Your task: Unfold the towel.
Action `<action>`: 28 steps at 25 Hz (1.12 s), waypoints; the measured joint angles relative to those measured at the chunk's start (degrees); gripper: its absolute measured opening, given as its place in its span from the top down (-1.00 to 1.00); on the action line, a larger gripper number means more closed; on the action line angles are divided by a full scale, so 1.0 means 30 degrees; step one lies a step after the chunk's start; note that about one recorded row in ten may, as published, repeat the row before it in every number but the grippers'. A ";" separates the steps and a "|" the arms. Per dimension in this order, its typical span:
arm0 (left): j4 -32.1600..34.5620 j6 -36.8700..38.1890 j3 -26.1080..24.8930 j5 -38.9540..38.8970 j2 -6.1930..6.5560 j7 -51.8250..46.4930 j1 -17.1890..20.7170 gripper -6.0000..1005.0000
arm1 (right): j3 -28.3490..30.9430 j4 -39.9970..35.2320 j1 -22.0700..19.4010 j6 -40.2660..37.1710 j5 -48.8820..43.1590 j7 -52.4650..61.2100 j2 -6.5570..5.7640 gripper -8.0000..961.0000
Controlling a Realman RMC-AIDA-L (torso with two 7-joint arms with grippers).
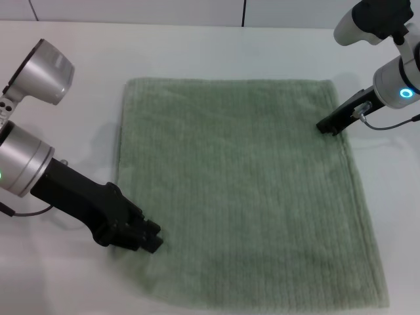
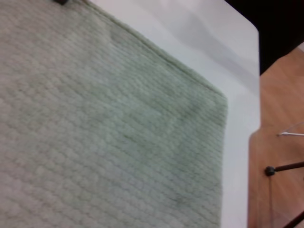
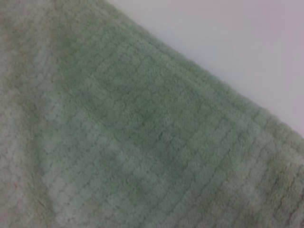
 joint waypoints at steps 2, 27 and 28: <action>0.0360 0.0460 -0.0059 0.0003 -0.0062 -0.0067 0.0002 0.65 | -0.0005 0.0000 0.0000 0.0000 -0.0001 -0.0012 -0.0004 0.98; -0.5526 -1.1572 -0.4670 -1.7880 -0.1048 1.0111 0.1646 -0.39 | -0.4117 -0.8572 -0.1392 0.4517 -0.0232 0.1332 0.2032 0.98; -0.6357 -1.2057 -0.4761 -1.9142 -0.1093 1.1218 0.1619 -0.39 | -0.5497 -0.9089 -0.2215 0.6082 0.1280 0.0606 0.1983 0.98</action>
